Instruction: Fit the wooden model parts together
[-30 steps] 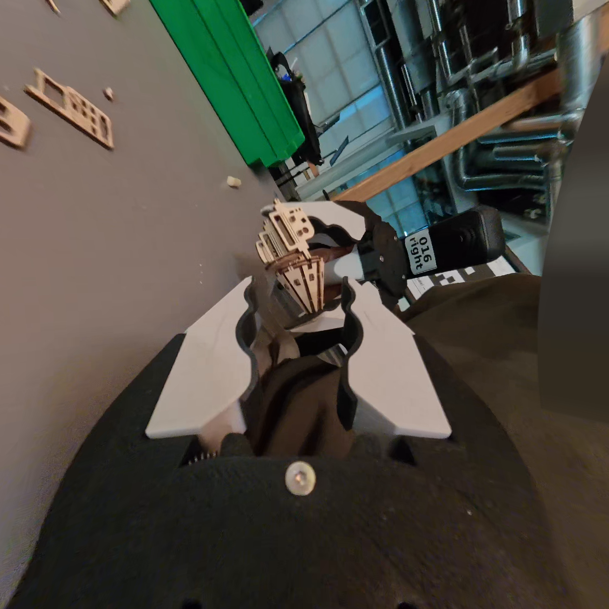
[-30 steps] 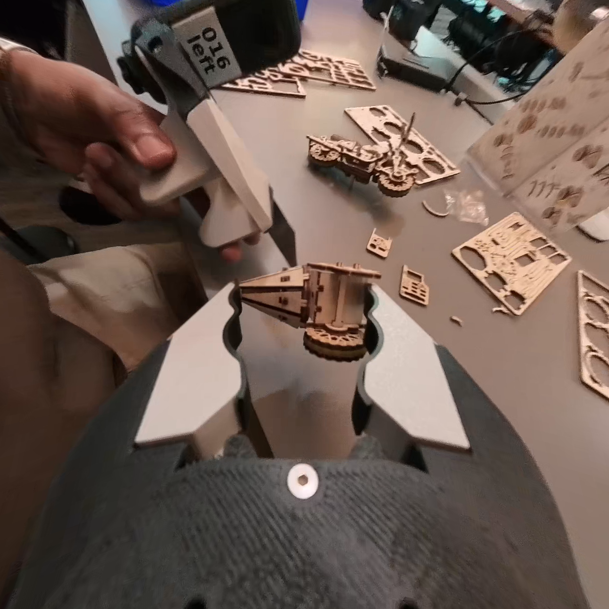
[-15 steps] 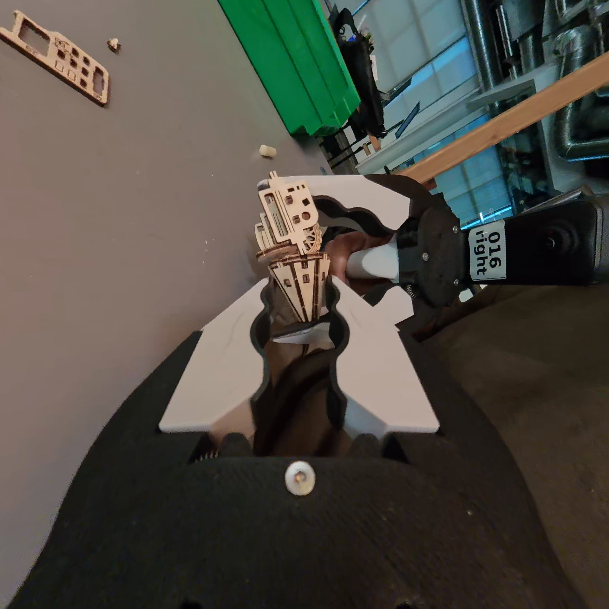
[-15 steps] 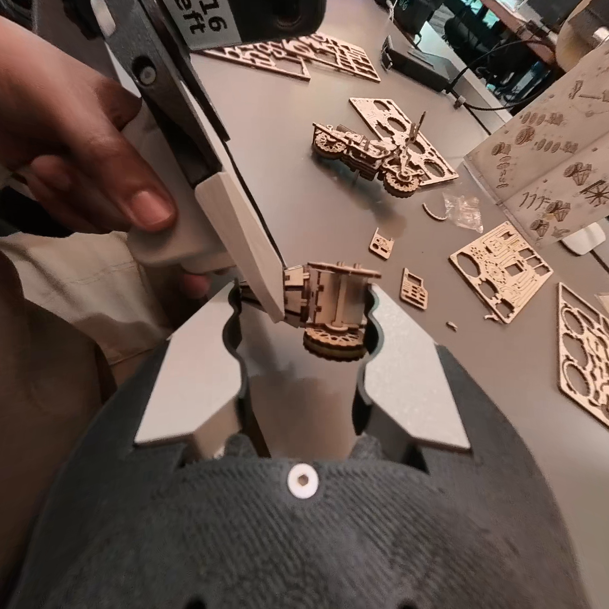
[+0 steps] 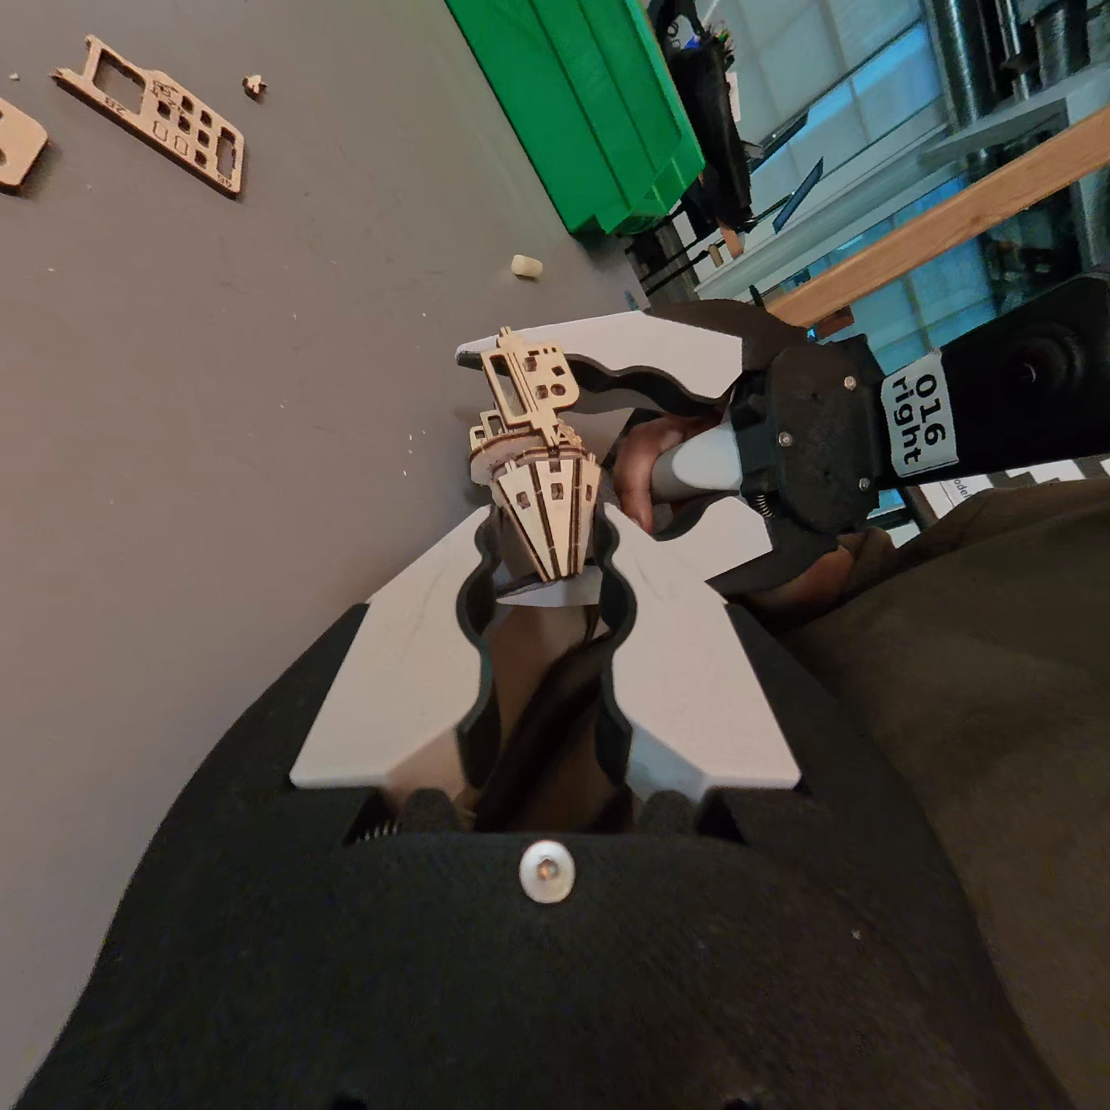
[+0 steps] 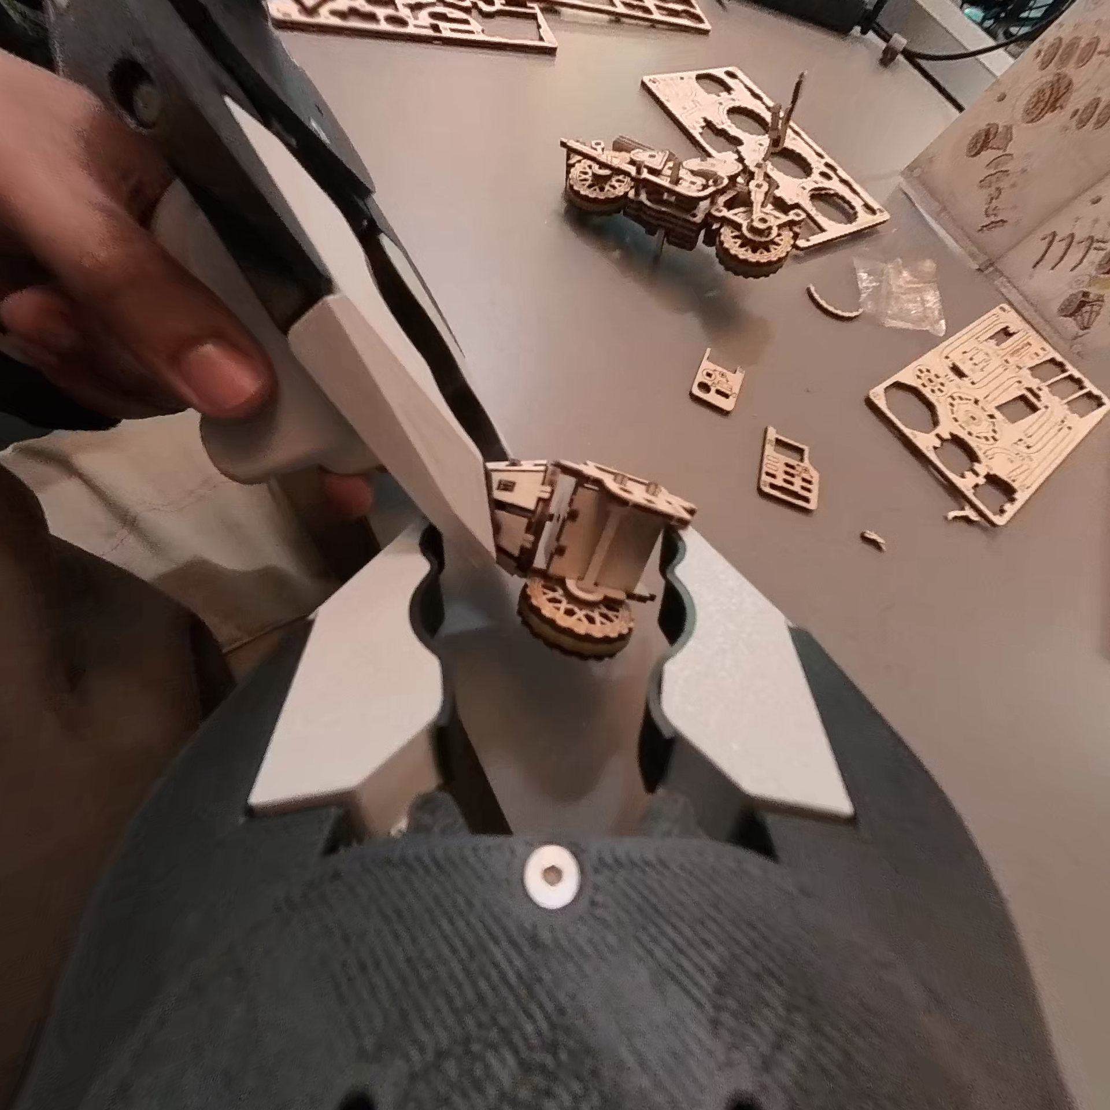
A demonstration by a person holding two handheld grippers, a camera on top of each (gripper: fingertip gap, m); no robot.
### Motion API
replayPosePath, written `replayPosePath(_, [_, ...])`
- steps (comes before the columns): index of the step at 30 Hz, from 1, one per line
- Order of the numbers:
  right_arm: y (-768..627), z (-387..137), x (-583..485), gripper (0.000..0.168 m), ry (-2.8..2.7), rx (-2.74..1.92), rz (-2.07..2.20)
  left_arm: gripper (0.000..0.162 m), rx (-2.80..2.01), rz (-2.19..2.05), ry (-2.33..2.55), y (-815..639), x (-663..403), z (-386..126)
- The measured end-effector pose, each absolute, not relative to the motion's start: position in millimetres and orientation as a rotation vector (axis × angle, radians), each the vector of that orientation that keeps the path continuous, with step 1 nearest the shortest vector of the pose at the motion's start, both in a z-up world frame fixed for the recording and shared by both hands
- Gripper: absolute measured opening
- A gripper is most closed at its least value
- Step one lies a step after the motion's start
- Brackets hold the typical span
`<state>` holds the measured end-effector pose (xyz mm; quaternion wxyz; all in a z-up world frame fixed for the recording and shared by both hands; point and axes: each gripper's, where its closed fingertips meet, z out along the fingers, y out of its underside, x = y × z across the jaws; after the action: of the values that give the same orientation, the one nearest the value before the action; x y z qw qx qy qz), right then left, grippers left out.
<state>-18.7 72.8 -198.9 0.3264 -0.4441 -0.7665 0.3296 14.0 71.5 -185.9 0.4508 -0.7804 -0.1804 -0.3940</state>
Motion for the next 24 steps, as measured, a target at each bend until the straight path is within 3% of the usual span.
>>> replayPosePath(5, [70.7,-202.2,-18.0,0.081,-1.993,-1.306,0.981,0.028,-1.917,-0.982,-0.427,73.3,18.3,-183.7])
replayPosePath(18, [77.2,-205.4,-15.5,0.063,-2.002,-1.328,0.978,0.031,-1.905,-0.969,-0.435,75.1,13.7,-181.9])
replayPosePath(24, [74.2,-203.6,-15.9,0.071,-2.009,-1.303,0.996,0.027,-1.937,-0.947,-0.411,74.3,15.4,-184.8])
